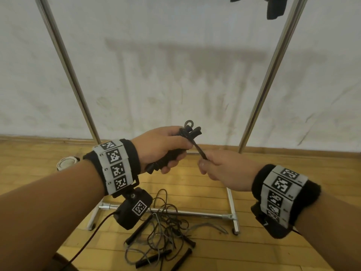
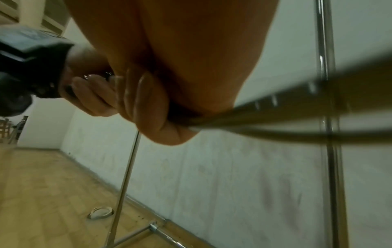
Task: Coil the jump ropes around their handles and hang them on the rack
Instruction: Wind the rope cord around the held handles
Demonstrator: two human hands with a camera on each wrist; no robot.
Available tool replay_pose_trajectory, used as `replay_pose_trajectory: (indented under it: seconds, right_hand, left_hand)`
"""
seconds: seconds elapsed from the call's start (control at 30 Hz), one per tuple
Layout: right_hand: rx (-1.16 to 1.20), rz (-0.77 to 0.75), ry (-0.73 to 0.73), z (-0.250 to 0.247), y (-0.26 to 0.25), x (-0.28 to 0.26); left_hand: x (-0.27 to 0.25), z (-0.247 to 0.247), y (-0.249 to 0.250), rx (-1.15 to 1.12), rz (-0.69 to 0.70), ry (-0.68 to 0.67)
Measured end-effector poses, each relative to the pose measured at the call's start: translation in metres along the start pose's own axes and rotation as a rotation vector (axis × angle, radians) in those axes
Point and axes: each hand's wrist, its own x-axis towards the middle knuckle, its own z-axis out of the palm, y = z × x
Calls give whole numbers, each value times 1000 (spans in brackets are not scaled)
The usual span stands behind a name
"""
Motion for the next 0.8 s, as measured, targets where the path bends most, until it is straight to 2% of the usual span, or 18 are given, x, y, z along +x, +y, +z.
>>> replay_pose_trajectory:
  seconds: [0.07, 0.13, 0.23, 0.3, 0.4, 0.47, 0.53, 0.6, 0.67, 0.73, 0.8]
  right_hand:
    - [5, 1, 13, -2, 5, 3]
    - [2, -10, 14, -3, 11, 5]
    - [-140, -23, -66, -3, 13, 6]
    - [-273, -22, -123, -2, 11, 12]
    - [-364, 9, -49, -4, -1, 20]
    - [-463, -18, 47, -7, -13, 21]
    - [-493, -45, 134, -9, -21, 17]
    - [-393, -62, 164, -9, -29, 9]
    - [-258, -86, 151, -7, -33, 4]
    - [-105, -104, 142, -5, -33, 0]
    - [-27, -108, 100, -4, -28, -2]
  left_hand:
    - [-2, 4, 4, -24, 21, -35]
    - [-5, 10, 9, 54, 24, -70]
    - [-10, 25, 8, 333, -64, -210]
    - [-9, 42, -2, 645, -154, -292]
    - [1, 63, -16, 1146, -219, -206]
    - [9, 63, -19, 1271, -256, -90]
    - [13, 50, -15, 1218, -281, 50]
    - [15, 33, -10, 960, -265, 188]
    - [13, 18, -4, 674, -188, 293]
    - [10, 9, 0, 481, -110, 294]
    - [5, 5, 0, 319, -62, 204]
